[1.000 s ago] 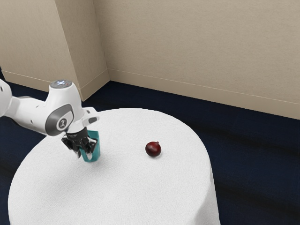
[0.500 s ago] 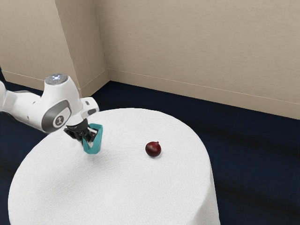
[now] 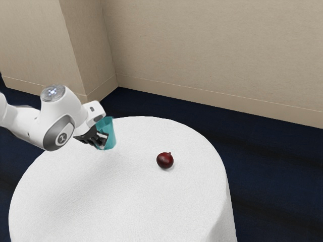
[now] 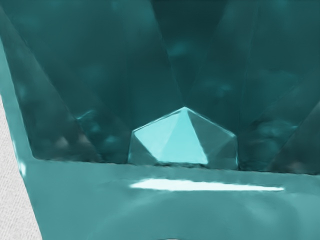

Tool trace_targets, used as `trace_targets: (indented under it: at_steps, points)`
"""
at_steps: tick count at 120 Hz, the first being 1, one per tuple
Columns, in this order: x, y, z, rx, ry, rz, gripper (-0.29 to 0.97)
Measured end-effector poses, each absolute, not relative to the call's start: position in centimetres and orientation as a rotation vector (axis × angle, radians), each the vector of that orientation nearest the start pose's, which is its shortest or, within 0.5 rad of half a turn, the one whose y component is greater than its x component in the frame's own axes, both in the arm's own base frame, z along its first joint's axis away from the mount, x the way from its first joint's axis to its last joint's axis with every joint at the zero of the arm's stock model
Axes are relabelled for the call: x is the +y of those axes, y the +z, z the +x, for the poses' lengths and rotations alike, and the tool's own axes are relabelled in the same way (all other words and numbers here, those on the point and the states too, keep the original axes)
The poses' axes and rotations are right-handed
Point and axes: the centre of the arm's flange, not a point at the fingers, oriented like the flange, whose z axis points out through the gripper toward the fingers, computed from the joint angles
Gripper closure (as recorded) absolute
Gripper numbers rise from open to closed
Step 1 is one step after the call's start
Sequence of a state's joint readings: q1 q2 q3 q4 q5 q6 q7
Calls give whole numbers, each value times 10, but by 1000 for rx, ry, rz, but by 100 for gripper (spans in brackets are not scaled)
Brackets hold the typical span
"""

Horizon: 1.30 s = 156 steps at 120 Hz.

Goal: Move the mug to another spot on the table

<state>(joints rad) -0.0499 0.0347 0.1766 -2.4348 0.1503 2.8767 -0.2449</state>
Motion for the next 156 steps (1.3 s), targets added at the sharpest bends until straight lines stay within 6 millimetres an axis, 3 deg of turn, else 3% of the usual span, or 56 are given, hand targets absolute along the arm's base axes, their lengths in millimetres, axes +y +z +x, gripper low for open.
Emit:
trace_targets:
  at_steps: [13,38,64,80,156]
  points:
    - [56,318,499,-369,-609,-3021,79]
    - [49,307,467,-404,-586,-3043,76]
    - [10,293,448,-326,-537,-3084,72]
    - [5,285,437,-334,-505,-3093,71]
    - [3,273,427,-407,-460,-3096,71]
